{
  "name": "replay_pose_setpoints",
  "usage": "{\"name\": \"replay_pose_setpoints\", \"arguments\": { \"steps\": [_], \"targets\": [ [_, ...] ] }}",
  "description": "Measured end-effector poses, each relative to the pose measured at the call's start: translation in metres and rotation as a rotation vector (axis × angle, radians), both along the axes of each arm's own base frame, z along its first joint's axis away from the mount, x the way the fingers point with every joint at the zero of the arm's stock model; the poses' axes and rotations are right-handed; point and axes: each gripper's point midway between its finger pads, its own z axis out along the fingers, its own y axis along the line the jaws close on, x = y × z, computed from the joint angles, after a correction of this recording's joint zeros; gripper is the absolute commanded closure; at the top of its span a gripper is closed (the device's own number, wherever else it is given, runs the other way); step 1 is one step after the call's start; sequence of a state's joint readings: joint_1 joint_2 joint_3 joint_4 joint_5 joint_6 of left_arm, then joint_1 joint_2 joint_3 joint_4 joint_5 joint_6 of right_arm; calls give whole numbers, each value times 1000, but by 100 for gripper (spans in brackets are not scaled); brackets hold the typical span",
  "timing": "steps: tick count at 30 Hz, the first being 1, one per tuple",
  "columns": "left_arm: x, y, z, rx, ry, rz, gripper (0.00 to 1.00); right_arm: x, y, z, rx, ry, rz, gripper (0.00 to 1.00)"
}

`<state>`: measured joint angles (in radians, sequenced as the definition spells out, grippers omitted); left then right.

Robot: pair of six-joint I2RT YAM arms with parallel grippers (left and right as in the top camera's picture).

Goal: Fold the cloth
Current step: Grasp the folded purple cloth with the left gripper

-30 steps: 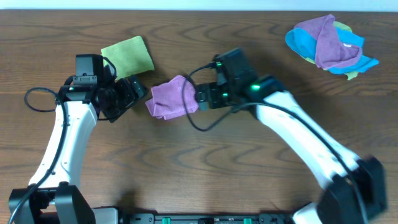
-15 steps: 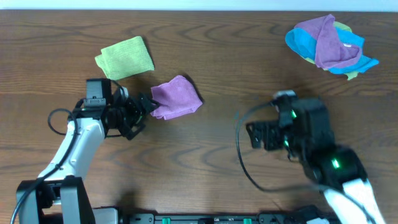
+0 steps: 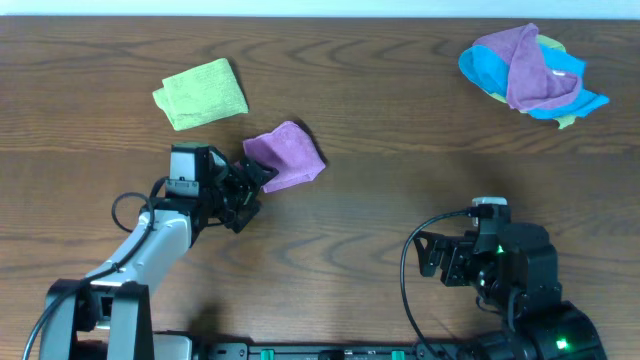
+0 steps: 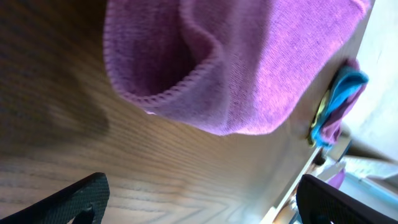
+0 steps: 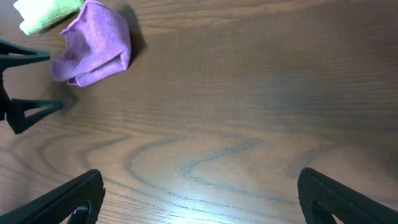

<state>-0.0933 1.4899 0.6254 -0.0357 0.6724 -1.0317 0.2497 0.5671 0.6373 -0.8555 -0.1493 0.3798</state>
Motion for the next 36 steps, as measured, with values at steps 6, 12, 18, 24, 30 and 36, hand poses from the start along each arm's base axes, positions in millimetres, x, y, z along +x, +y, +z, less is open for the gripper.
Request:
{"name": "replay_pose_setpoints", "arguments": {
  "steps": [6,12,18,24,30,36],
  "targets": [
    [-1,-7,-7,32,41,60,0,0,0,0,2,1,-2,1],
    [2,-14,-11,81,37,106,0,0,0,0,3,1,-3,1],
    [5,-9,-15,121,44,164,6,0,0,0,3,1,-3,1],
    [8,-13,-13,141,17,173,8,0,0,0,4,2,-5,1],
    [12,-13,-21,155,17,183,10,0,0,0,4,2,-5,1],
    [19,-14,-24,145,6,197,9,0,0,0,4,2,-5,1]
  ]
}}
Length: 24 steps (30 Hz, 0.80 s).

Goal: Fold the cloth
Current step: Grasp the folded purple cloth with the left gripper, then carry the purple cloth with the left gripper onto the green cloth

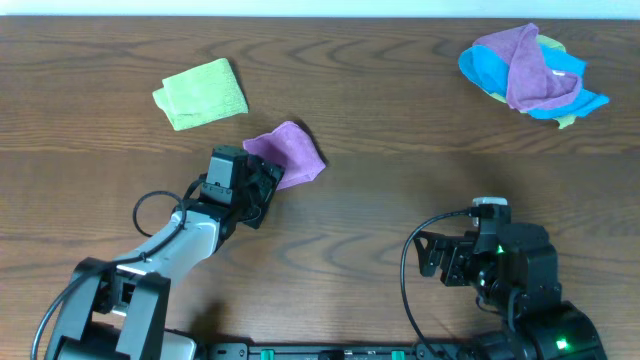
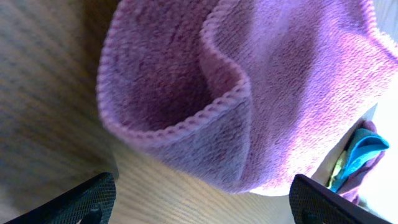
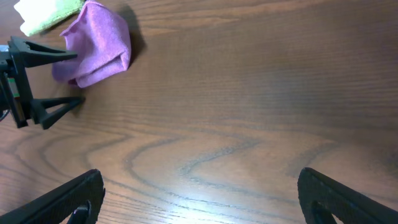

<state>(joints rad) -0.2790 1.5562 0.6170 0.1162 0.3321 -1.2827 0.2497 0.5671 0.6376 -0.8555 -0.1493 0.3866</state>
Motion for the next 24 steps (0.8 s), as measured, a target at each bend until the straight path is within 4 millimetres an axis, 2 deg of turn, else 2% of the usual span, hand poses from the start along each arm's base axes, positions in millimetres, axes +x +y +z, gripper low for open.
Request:
{"name": "replay_pose_setpoints", "arguments": {
  "steps": [7,8,12,17,22,24],
  "targets": [
    [11,-4,-3,-17,-30,2,7,0,0,0,0,0,0,1],
    [13,-5,-3,-22,-37,3,10,0,0,0,0,1,0,1],
    [22,-8,-7,-41,-48,11,40,0,0,0,0,1,0,1],
    [25,-9,-13,-44,-50,14,46,0,0,0,0,1,0,1],
    [27,-9,-17,-22,-73,-17,69,0,0,0,0,1,0,1],
    [28,-9,-19,1,-91,-44,73,0,0,0,0,1,0,1]
  ]
}}
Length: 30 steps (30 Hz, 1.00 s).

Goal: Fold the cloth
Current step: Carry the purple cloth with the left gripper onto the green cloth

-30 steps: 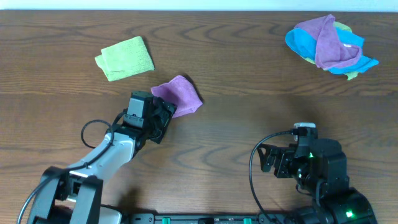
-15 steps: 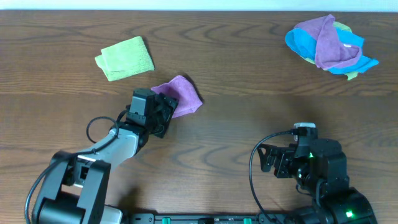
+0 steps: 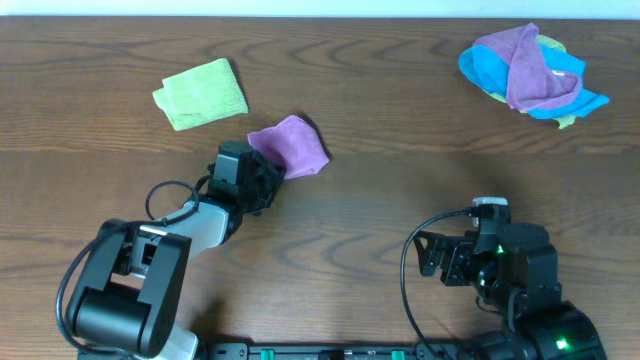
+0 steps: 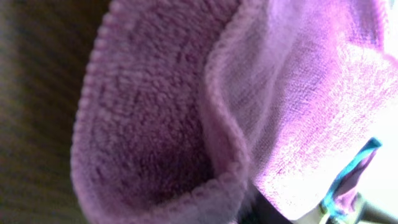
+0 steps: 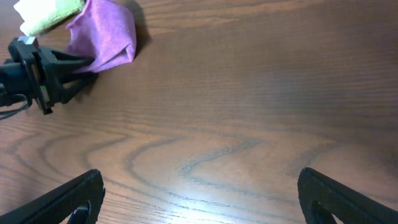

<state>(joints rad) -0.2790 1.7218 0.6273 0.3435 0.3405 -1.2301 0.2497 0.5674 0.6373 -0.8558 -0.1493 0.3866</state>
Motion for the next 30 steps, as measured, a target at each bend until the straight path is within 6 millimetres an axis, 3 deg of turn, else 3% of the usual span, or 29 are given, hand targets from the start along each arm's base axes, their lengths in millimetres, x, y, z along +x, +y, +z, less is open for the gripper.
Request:
{"name": "replay_pose_setpoints", "arguments": {
  "steps": [5,15,23,30],
  "targets": [
    [3,0,1,49,-56,-62,94,0,0,0,0,0,0,1],
    [25,-13,30,59,-260,-182,94,0,0,0,0,0,0,1],
    [77,-22,98,-7,-351,-224,94,0,0,0,0,0,0,1],
    [121,8,168,40,-387,-214,94,0,0,0,0,0,0,1]
  ]
}}
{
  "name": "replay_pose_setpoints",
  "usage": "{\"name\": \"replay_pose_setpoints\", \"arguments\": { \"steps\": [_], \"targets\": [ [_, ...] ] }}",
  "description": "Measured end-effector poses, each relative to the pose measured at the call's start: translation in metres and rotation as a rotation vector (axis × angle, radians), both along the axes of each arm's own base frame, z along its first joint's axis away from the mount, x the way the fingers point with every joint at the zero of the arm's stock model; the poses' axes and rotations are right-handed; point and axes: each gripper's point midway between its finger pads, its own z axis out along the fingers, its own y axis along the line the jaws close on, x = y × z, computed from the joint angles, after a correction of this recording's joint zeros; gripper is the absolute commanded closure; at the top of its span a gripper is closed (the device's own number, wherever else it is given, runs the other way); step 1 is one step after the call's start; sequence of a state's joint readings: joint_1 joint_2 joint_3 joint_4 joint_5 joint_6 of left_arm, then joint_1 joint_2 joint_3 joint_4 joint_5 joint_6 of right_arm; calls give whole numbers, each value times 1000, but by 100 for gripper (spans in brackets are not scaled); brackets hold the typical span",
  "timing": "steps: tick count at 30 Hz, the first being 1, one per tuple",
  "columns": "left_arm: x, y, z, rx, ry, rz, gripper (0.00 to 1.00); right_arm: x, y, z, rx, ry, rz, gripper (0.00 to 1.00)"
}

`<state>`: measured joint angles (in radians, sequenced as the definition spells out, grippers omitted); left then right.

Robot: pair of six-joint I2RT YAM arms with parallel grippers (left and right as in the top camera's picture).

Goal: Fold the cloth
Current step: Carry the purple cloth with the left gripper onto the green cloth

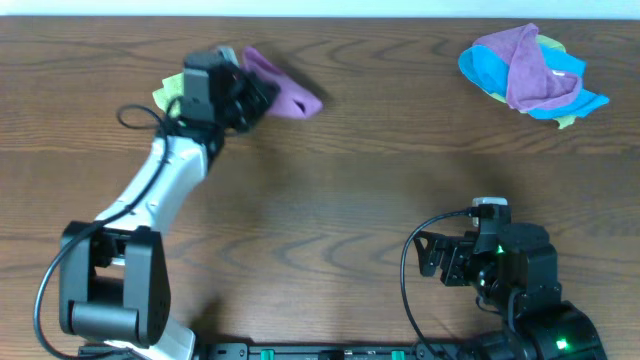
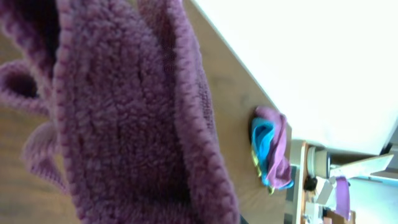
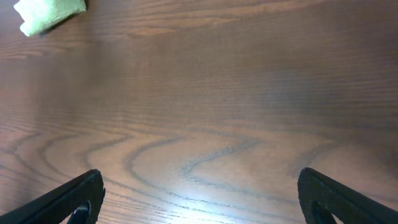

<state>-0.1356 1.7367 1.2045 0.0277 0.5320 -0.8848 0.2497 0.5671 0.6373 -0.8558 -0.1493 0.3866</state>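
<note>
The purple cloth (image 1: pixel 287 92) hangs bunched from my left gripper (image 1: pixel 252 92), which is shut on its near edge at the far left, raised off the table. It fills the left wrist view as purple cloth (image 2: pixel 124 118) and hides the fingers there. My right gripper (image 3: pixel 199 200) stands open over bare wood at the near right, far from the cloth; its fingertips (image 3: pixel 74 198) frame the bottom of the right wrist view.
A folded green cloth (image 1: pixel 163 96) lies at the far left, mostly hidden under my left arm, and shows as green cloth (image 3: pixel 53 14) in the right wrist view. A heap of blue and purple cloths (image 1: pixel 528 68) sits at the far right.
My left gripper, which was at the purple cloth's edge on the table, now holds it raised and farther back, over the green cloth. The right arm has not moved.
My left gripper stood open just short of the crumpled purple cloth at mid-left. It was then closer, with the cloth's edge between its fingers, then right against the cloth. Now the cloth is off the table in its grip, farther back.
</note>
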Motion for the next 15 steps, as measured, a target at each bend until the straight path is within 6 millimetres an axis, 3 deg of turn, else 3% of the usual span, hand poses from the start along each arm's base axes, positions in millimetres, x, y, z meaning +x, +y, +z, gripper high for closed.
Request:
{"name": "replay_pose_setpoints", "arguments": {
  "steps": [4,7,10,15],
  "targets": [
    [25,27,45,13,-106,42,94,0,0,0,0,0,0,1],
    [36,48,59,23,-145,78,94,0,0,0,0,0,0,1],
    [52,61,55,26,-142,99,94,0,0,0,0,0,0,1],
    [80,72,26,30,-107,95,94,0,0,0,0,0,0,1]
  ]
}}
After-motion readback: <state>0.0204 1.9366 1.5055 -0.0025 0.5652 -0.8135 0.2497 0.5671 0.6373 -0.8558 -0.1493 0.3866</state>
